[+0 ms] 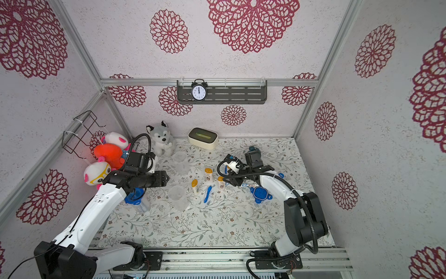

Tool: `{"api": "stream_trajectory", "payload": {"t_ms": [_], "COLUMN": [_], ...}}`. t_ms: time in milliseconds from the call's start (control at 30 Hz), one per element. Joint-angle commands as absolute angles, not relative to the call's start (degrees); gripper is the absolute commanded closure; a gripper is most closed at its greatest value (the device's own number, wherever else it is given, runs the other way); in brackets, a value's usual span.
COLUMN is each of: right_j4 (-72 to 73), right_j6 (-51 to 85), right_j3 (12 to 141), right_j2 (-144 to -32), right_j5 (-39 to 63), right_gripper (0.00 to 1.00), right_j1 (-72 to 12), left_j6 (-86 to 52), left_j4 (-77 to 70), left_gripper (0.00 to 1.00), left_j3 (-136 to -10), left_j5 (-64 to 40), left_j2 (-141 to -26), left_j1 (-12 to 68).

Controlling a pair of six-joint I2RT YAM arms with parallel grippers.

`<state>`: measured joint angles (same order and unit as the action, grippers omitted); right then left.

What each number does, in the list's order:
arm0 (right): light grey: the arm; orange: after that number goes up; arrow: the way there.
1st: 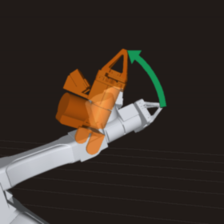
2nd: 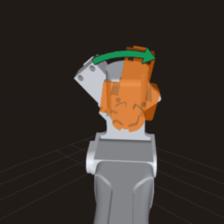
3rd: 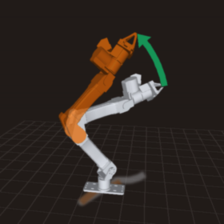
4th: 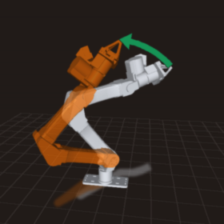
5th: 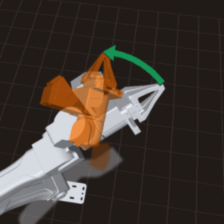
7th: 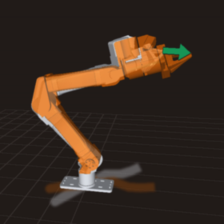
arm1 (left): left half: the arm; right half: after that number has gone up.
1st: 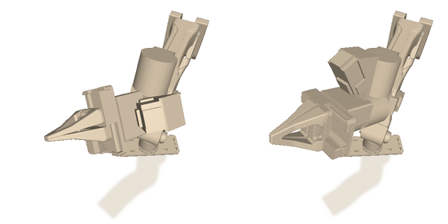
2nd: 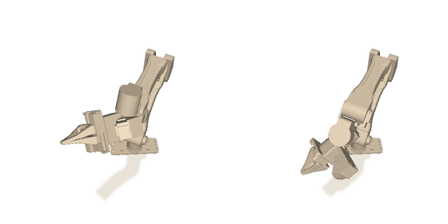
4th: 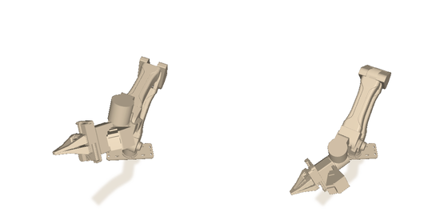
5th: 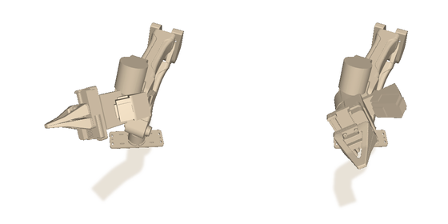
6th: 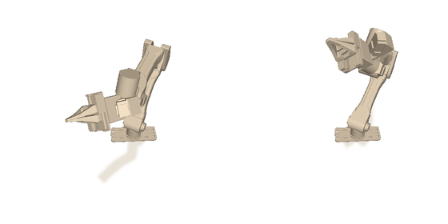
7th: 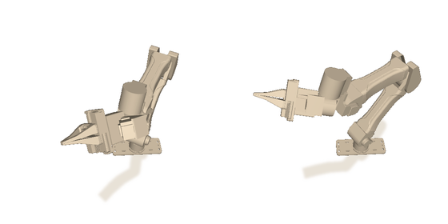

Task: Pack away toiletry kits
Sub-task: Place the container at the center of the board, then pick up the toiletry item from the center of the board, then place the toiletry item into the container.

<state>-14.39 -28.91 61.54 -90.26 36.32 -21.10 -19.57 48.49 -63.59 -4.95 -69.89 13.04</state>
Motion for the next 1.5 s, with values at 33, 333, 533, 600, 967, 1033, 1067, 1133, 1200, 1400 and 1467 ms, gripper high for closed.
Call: {"api": "stream_trajectory", "payload": {"t_ms": [33, 333, 533, 600, 967, 1033, 1067, 1133, 1200, 1400, 1467], "right_j4": [-17.2, -17.4, -16.1, -16.3, -15.7, -16.0, -16.1, -17.3, -18.6, -22.8, -23.3], "right_j6": [-34.1, -36.9, -36.5, -35.0, -18.6, -16.7, -15.6, -14.3, -12.9, -7.1, -5.9], "right_j3": [64.9, 67.5, 67.5, 67.8, 75.8, 79.1, 80.6, 84.0, 86.9, 93.7, 94.5], "right_j2": [-93.2, -97.6, -96.2, -94.3, -81.6, -83.1, -84.0, -86.2, -88.3, -94.1, -95.1], "right_j5": [37.6, 36.1, 35.1, 34.8, 42.7, 41.8, 40.7, 37.7, 34.2, 27.0, 26.0], "right_gripper": [0.43, 0.54, 0.74, 0.78, 0.81, 0.81, 0.81, 0.81, 0.80, 0.79, 0.78], "right_j1": [-22.7, -23.8, -24.5, -24.5, -32.5, -36.5, -38.3, -42.1, -44.9, -48.5, -49.2], "left_j6": [-19.3, -18.2, -17.7, -16.9, -17.2, -17.5, -17.4, -17.0, -17.5, -19.2, -20.0], "left_j4": [45.4, 46.7, 48.7, 50.4, 51.3, 50.7, 50.5, 49.8, 48.8, 46.9, 45.5], "left_gripper": [0.27, 0.26, 0.26, 0.26, 0.27, 0.28, 0.28, 0.29, 0.31, 0.38, 0.38], "left_j3": [-63.5, -63.5, -64.2, -64.6, -59.6, -58.8, -58.7, -58.5, -58.0, -56.5, -55.3], "left_j5": [-9.3, -8.5, -7.8, -8.0, -17.5, -19.3, -19.9, -23.1, -25.7, -30.2, -31.2], "left_j2": [-69.8, -70.5, -70.6, -70.5, -61.7, -60.8, -60.7, -60.6, -61.0, -61.9, -61.7], "left_j1": [12.6, 12.6, 12.4, 12.4, 5.2, 3.8, 3.7, 3.2, 2.0, -1.8, -3.0]}}
